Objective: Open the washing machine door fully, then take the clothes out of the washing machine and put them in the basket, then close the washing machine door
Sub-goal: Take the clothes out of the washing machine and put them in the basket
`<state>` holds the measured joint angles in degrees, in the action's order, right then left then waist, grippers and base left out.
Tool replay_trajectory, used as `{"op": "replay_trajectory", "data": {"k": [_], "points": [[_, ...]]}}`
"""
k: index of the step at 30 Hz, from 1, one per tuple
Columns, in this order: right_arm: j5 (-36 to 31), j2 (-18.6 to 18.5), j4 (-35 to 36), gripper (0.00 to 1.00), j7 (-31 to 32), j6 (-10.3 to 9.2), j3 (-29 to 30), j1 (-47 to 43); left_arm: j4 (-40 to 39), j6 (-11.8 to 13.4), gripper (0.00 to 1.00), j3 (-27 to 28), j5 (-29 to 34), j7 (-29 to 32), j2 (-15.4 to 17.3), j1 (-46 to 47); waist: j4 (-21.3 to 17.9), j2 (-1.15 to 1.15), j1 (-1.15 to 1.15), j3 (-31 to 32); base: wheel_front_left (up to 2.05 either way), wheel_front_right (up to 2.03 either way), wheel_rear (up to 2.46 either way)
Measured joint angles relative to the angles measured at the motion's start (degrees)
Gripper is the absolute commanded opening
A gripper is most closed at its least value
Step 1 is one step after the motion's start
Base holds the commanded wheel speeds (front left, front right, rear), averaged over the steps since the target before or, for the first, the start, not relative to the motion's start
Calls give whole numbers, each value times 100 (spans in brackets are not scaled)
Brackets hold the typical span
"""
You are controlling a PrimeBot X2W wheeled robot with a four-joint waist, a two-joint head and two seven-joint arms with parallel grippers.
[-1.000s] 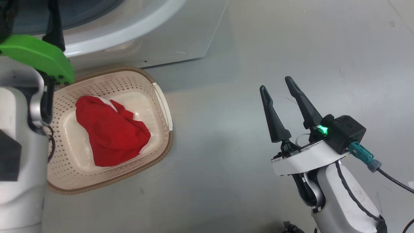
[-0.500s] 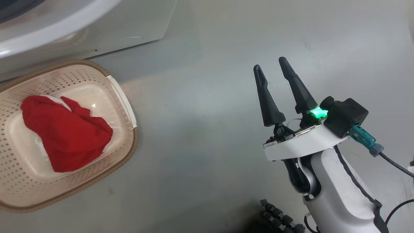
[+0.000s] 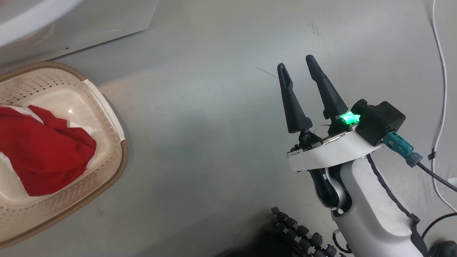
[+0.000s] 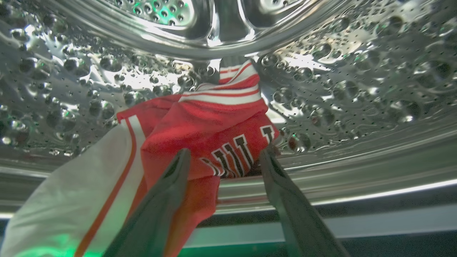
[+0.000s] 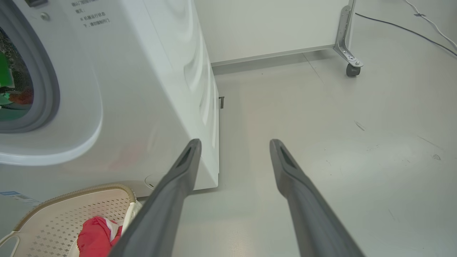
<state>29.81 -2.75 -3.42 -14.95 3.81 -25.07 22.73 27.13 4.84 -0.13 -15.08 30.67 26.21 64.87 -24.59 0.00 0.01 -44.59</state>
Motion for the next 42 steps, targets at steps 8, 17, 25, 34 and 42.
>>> {"op": "replay_trajectory", "data": {"k": [8, 17, 25, 34, 42], "points": [[0, 2, -18, 100, 0, -42, -7, 39, 300, 60, 100, -52, 111, 584, 120, 68, -27, 0, 0, -11, 0, 0, 0], [0, 3, -47, 100, 0, -42, -8, 112, 404, 100, 0, -118, 367, 913, 235, 235, -2, 0, 0, -27, 0, 0, 0], [-1, 3, -60, 100, 0, -42, -11, 168, 372, 111, 0, -93, 350, 899, 168, 359, 16, 0, 0, -46, 0, 0, 0], [-65, 3, -96, 100, 0, -43, 29, 259, 201, 124, 0, 66, 144, 330, -65, 392, 74, 0, -1, -8, 0, 0, 0], [-177, 1, -155, 100, 0, -42, 73, 259, -44, 123, 0, 108, -53, -304, -386, 339, 229, 0, -1, 79, 0, 0, 0]]}}
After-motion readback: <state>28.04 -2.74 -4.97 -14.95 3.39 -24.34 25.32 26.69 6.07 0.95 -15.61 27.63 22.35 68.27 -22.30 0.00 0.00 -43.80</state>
